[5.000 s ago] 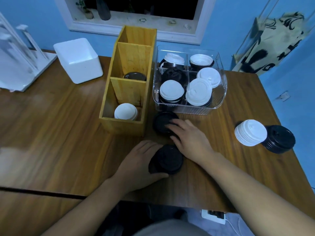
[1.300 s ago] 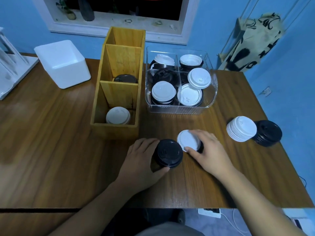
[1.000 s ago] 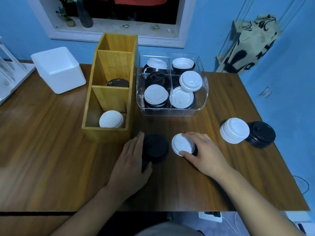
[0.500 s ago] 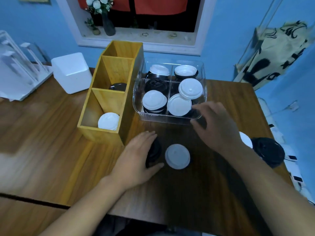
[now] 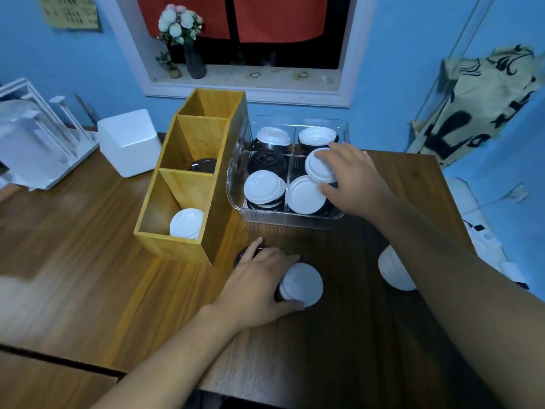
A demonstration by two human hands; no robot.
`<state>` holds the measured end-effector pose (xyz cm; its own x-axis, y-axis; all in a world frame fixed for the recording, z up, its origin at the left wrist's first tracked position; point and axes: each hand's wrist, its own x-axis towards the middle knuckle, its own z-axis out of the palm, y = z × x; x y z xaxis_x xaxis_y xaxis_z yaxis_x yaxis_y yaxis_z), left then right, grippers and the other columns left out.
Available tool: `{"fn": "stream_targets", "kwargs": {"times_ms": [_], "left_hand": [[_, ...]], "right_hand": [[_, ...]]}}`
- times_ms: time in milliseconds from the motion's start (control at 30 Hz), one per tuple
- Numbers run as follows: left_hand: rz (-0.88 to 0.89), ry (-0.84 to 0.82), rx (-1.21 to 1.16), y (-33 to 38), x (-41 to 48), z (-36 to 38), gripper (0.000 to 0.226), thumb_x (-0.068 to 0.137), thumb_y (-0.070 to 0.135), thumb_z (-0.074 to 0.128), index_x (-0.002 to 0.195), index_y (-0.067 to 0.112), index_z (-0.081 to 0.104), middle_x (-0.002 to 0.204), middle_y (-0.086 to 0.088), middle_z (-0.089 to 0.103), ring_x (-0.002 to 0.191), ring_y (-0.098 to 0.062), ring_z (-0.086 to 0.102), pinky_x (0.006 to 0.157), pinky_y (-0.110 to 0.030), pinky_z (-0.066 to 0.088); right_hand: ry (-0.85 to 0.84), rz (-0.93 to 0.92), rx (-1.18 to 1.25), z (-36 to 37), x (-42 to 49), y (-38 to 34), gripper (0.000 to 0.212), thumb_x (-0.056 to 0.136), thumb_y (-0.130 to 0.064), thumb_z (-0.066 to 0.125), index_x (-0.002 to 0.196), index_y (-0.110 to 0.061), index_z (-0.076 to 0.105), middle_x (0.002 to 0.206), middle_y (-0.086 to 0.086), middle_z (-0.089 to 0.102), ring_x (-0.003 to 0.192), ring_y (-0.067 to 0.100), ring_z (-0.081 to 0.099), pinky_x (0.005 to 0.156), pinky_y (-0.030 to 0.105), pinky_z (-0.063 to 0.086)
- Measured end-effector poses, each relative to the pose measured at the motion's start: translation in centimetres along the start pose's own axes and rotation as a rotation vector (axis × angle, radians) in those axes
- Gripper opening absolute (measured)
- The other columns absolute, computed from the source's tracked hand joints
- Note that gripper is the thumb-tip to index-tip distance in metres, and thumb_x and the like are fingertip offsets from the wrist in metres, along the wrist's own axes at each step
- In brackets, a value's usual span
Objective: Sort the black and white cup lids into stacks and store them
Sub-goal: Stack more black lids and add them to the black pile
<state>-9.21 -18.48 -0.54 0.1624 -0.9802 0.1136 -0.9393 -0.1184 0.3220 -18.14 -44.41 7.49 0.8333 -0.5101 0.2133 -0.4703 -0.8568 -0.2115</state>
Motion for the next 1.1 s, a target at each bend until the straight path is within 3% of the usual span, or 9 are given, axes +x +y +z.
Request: {"fn": "stream_targets", "kwargs": {"times_ms": [133,233,300,433,633,767,900,1000,1100], "left_hand": [[0.004,-0.008,0.111,-0.1,-0.2,-0.5,0.087,0.081,0.083,0.052,0.147,0.026,0.051,0.136,0.010,0.059,0.139,-0.011,0.041,0.127,-0.048,0.002],[-0.037,-0.012,0.103,0.3,-1.0,-0.3,0.088,0.082,0.085,0.047,0.148,0.027,0.049,0.141,0.011,0.056,0.144,-0.012,0.035,0.127,-0.050,0.000],[-0.050,0.002,0.081,0.8,-1.7,0.0,0.086,0.083,0.084,0.047,0.147,0.027,0.052,0.142,0.012,0.056,0.145,-0.013,0.034,0.127,-0.050,-0.001],[-0.075,0.055,0.042,1.4,-3.3,0.9,0.082,0.083,0.085,0.049,0.141,0.028,0.058,0.139,0.012,0.058,0.146,-0.015,0.035,0.127,-0.049,0.001],[-0.087,0.143,0.049,1.6,-5.0,1.6,0.087,0.077,0.080,0.062,0.139,0.018,0.060,0.144,0.003,0.055,0.151,-0.022,0.031,0.127,-0.050,0.004],[-0.085,0.130,0.041,1.5,-5.0,1.8,0.077,0.082,0.070,0.063,0.139,0.019,0.060,0.144,0.003,0.055,0.151,-0.021,0.029,0.127,-0.051,0.003],[-0.107,0.145,0.010,1.3,-4.6,1.8,0.072,0.084,0.073,0.061,0.138,0.023,0.060,0.143,0.006,0.055,0.151,-0.019,0.030,0.127,-0.050,0.003],[-0.136,0.159,0.006,1.0,-4.5,1.8,0.075,0.082,0.077,0.061,0.135,0.024,0.061,0.143,0.008,0.054,0.150,-0.017,0.031,0.127,-0.050,0.005],[-0.142,0.160,-0.015,1.0,-4.6,1.8,0.075,0.079,0.075,0.064,0.134,0.024,0.062,0.143,0.008,0.054,0.150,-0.018,0.031,0.127,-0.052,0.006]], "right_hand": [[-0.009,-0.009,0.047,0.1,1.3,0.6,0.057,0.091,-0.034,0.063,0.145,-0.026,0.044,0.153,0.002,0.043,0.140,0.028,0.039,0.116,0.046,0.024],[0.105,-0.038,0.080,-0.4,0.4,-0.1,0.058,0.089,-0.034,0.068,0.143,-0.023,0.048,0.148,-0.001,0.050,0.135,0.026,0.045,0.116,0.045,0.024],[0.180,-0.066,0.127,-0.9,-2.3,-1.4,0.064,0.087,-0.038,0.072,0.144,-0.022,0.049,0.148,-0.001,0.050,0.137,0.023,0.044,0.117,0.044,0.024],[0.116,-0.035,0.292,1.4,-11.5,-4.8,0.074,0.080,-0.047,0.077,0.144,-0.025,0.047,0.148,-0.005,0.049,0.134,0.013,0.039,0.107,0.035,0.036],[0.067,0.198,0.390,7.0,-18.5,-4.8,0.069,0.079,-0.052,0.077,0.138,-0.025,0.053,0.139,-0.006,0.056,0.124,0.016,0.051,0.099,0.031,0.043],[0.042,0.253,0.253,8.4,-18.1,-4.3,0.067,0.084,-0.059,0.067,0.140,-0.027,0.048,0.140,-0.005,0.052,0.125,0.019,0.048,0.100,0.026,0.039],[0.002,0.204,0.179,7.8,-17.4,-3.9,0.070,0.088,-0.070,0.048,0.144,-0.027,0.046,0.149,-0.003,0.043,0.131,0.022,0.040,0.103,0.038,0.043],[-0.100,0.096,0.302,7.2,-17.3,-2.6,0.063,0.092,-0.053,0.057,0.149,-0.032,0.040,0.160,-0.008,0.031,0.146,0.015,0.025,0.114,0.041,0.035],[-0.171,0.075,0.348,6.5,-16.7,-1.8,0.063,0.092,-0.040,0.067,0.149,-0.035,0.040,0.156,-0.013,0.038,0.143,0.006,0.028,0.115,0.043,0.037]]}}
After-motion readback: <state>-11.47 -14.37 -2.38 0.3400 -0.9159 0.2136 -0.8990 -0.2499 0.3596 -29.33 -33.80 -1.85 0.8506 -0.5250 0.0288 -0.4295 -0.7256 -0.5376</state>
